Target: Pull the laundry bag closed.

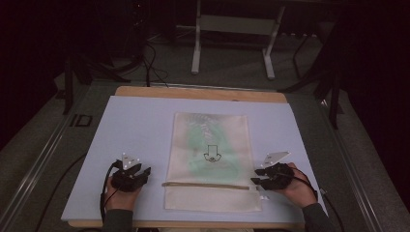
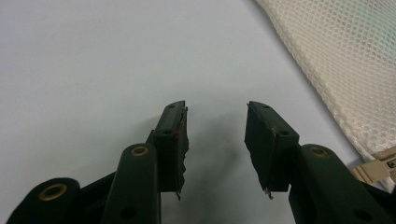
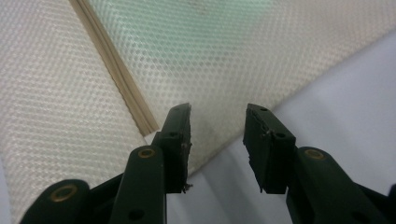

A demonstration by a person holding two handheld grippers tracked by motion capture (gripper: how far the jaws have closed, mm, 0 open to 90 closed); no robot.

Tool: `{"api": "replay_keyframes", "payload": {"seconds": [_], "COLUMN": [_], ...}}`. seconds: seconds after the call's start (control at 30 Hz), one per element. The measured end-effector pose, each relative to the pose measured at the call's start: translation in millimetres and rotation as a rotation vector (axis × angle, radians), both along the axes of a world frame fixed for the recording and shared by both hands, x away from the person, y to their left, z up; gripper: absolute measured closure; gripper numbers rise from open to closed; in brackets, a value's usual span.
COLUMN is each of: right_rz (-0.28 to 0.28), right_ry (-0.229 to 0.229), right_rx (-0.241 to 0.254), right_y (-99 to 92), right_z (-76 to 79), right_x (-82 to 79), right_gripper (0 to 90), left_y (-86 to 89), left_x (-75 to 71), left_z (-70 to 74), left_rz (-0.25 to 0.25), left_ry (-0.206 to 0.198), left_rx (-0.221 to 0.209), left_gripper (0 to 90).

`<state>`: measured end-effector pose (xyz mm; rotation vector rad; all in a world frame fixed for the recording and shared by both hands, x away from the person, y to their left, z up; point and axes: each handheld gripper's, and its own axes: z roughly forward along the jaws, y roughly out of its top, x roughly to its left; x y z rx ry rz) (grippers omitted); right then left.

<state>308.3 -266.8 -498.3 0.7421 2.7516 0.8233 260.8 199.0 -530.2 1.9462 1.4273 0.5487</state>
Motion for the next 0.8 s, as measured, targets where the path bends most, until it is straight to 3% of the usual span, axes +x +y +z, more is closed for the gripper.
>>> {"api": "replay_keyframes", "payload": {"seconds": [0.8], "right_rz": [0.055], "right_ry": [-0.017], "right_rx": [0.009], "right_y": [25.0], "right_z": [4.3], "right_x": [-3.7], "right_gripper": [61.1], "left_y": [-3.3], "left_x": [-0.4], "left_z": [0.0], "left_rz": [-0.031], "left_ry": [0.002], "left_rx": [-0.004], "left_gripper": [58.4]}}
